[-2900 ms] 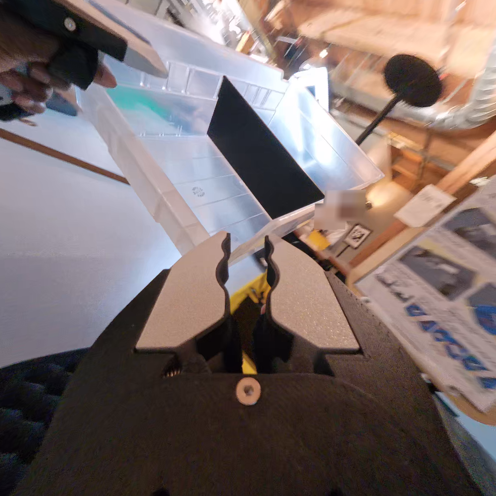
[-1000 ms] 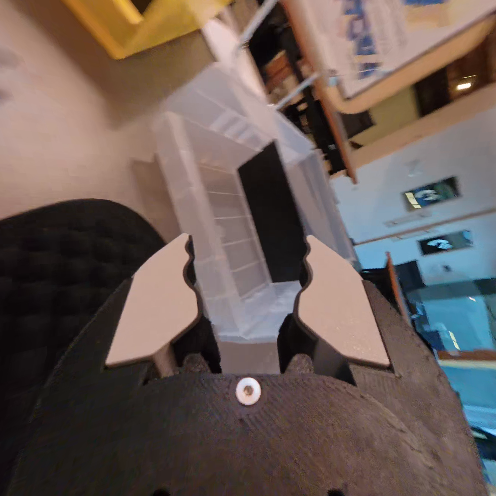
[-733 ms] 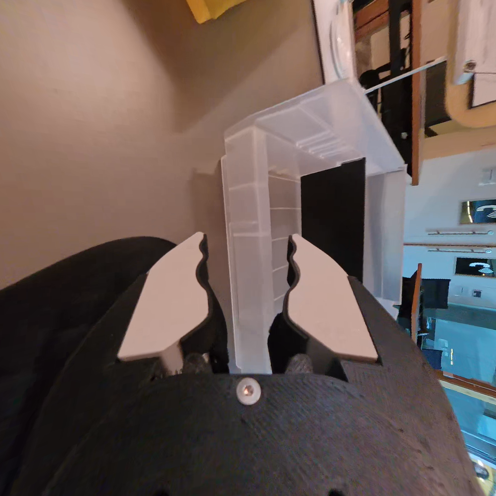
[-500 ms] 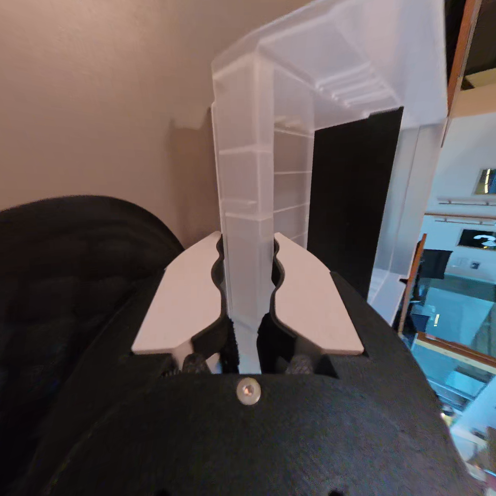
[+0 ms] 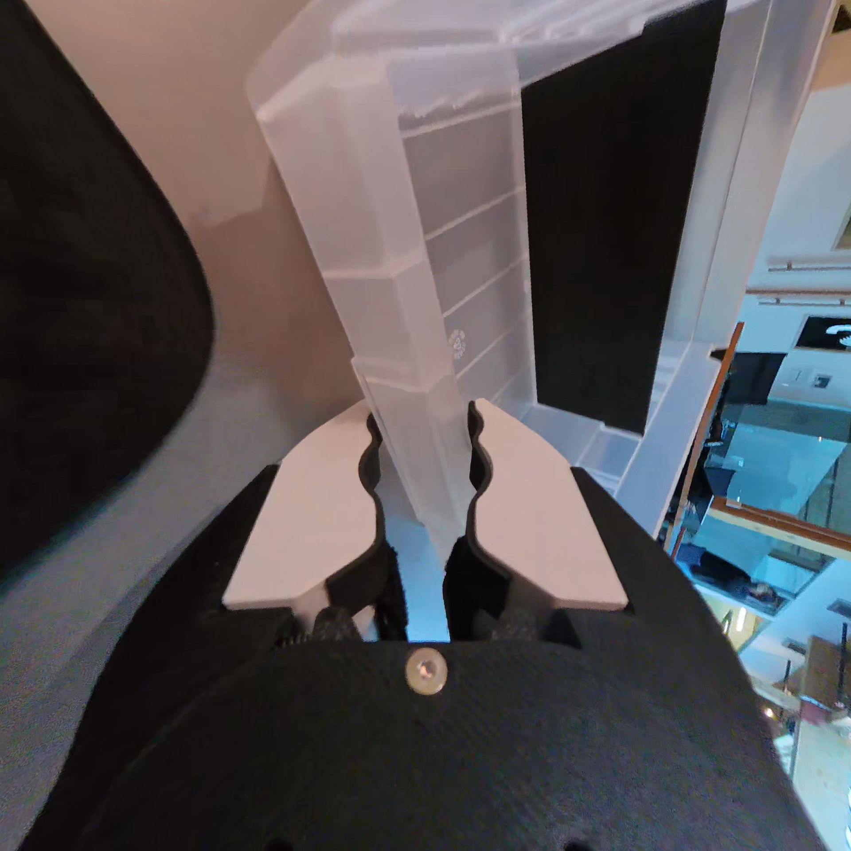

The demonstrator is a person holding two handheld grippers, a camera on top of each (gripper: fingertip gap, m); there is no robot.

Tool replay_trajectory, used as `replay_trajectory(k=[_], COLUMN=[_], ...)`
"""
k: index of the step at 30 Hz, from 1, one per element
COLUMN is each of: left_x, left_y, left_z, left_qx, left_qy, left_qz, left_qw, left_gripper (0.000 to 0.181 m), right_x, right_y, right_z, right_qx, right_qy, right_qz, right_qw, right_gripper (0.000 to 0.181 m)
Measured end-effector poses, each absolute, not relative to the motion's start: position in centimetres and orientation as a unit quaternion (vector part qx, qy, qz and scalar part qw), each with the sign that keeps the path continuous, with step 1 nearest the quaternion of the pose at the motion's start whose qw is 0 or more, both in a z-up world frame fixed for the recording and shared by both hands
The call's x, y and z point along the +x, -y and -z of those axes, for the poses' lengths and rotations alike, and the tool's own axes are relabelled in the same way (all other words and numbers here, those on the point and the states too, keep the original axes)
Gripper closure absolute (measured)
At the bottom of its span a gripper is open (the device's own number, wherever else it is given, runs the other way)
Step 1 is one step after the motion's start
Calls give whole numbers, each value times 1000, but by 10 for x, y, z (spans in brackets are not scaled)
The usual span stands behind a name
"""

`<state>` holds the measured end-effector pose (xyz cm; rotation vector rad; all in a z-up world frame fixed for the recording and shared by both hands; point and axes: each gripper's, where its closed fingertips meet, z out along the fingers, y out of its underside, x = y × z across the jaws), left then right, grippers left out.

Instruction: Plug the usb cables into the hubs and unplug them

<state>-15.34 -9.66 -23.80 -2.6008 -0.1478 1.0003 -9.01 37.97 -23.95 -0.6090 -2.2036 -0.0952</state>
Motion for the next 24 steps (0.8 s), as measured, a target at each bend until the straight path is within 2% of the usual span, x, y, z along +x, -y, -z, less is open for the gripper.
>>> replay_trajectory(k=[14, 24], left_x=[-116, -85], left_y=[189, 231], left_z=[237, 237], left_qx=[-914, -920], left_qy=[92, 43], left_qz=[-366, -364], left_qw=[148, 139], left_gripper=[144, 145], right_x=[-33, -8], right_y=[-455, -460], right_z=[239, 242], right_qx=[-184, -203], right_qy=[877, 900], right_qz=[52, 62], right_qw=[440, 381], right_gripper=[145, 145])
